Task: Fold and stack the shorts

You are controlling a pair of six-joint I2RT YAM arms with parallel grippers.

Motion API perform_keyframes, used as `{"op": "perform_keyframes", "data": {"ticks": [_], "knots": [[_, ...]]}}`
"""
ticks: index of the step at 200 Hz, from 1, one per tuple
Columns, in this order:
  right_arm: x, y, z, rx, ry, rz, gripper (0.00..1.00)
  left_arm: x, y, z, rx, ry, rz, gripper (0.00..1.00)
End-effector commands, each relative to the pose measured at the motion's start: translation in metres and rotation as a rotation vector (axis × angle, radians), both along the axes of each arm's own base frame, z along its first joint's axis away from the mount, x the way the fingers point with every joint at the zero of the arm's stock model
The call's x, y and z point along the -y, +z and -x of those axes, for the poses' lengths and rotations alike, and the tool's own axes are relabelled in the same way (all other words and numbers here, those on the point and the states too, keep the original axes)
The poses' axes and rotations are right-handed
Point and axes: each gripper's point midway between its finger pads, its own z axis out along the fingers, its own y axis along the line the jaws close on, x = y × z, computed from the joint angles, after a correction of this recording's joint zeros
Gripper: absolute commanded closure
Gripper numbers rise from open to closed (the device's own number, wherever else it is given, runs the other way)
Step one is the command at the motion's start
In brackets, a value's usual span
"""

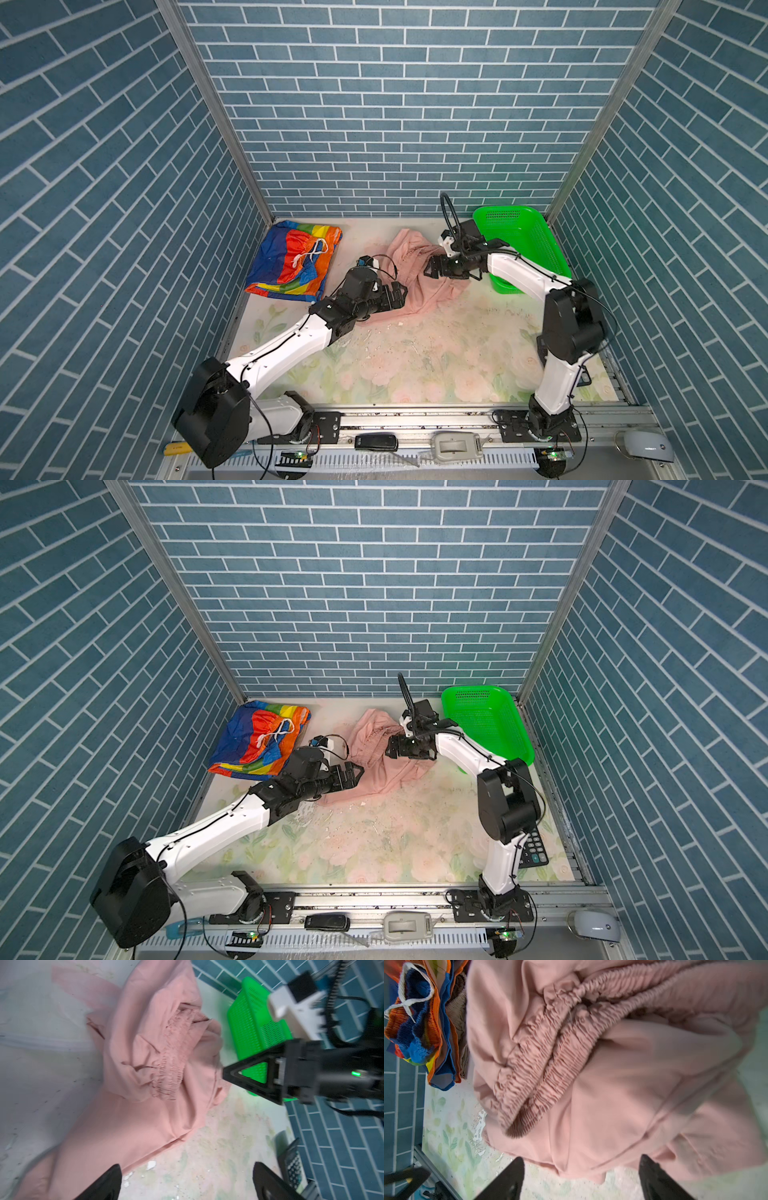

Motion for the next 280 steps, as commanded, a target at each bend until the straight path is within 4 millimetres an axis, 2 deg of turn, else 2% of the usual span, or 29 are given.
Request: {"op": "perform_keyframes", "data": {"ticks": [1,30,61,92,111,125,142,165,200,230,260,271,280], "knots": [[0.003,-0.001,0.01,0.022,-0.056,-0.055,0.03,0.005,-0.008,-0.009,-0.021,-0.065,-0.094,0.0],[-0.009,-0.036,0.04,-0.058,-0.076,-0.12,0.01,0.029,-0.009,-0.041,-0.026,-0.094,-0.077,0.0],[-0.023,-0.061,0.053,-0.1,-0.107,-0.174,0.03,0.047,-0.022,-0.074,-0.05,-0.12,-0.09,0.0],[-0.034,-0.074,0.048,-0.11,-0.124,-0.195,0.16,0.051,-0.045,-0.097,-0.082,-0.151,-0.204,0.0],[-0.039,-0.084,0.045,-0.121,-0.117,-0.184,0.23,0.035,-0.062,-0.108,-0.097,-0.137,-0.355,0.0],[-0.04,-0.091,0.043,-0.129,-0.108,-0.165,0.35,0.024,-0.077,-0.117,-0.117,-0.131,-0.431,0.0],[-0.038,-0.097,0.041,-0.128,-0.098,-0.128,0.58,0.013,-0.099,-0.121,-0.186,-0.136,-0.46,0.0],[-0.028,-0.098,0.037,-0.106,-0.082,-0.056,0.81,0.004,-0.124,-0.117,-0.262,-0.135,-0.436,0.02],[0.003,-0.09,0.016,-0.072,-0.071,0.049,0.98,-0.002,-0.146,-0.096,-0.344,-0.136,-0.387,0.08],[0.03,-0.086,-0.018,-0.073,-0.037,0.123,0.99,0.007,-0.16,-0.074,-0.402,-0.149,-0.289,0.12],[0.036,-0.081,-0.054,-0.058,0.025,0.184,0.98,0.034,-0.167,-0.041,-0.42,-0.187,-0.236,0.13],[0.035,-0.08,-0.065,-0.066,0.026,0.194,0.94,0.046,-0.169,-0.028,-0.427,-0.196,-0.208,0.13],[0.033,-0.077,-0.071,-0.071,0.03,0.193,0.85,0.059,-0.171,-0.017,-0.431,-0.206,-0.163,0.13]]}}
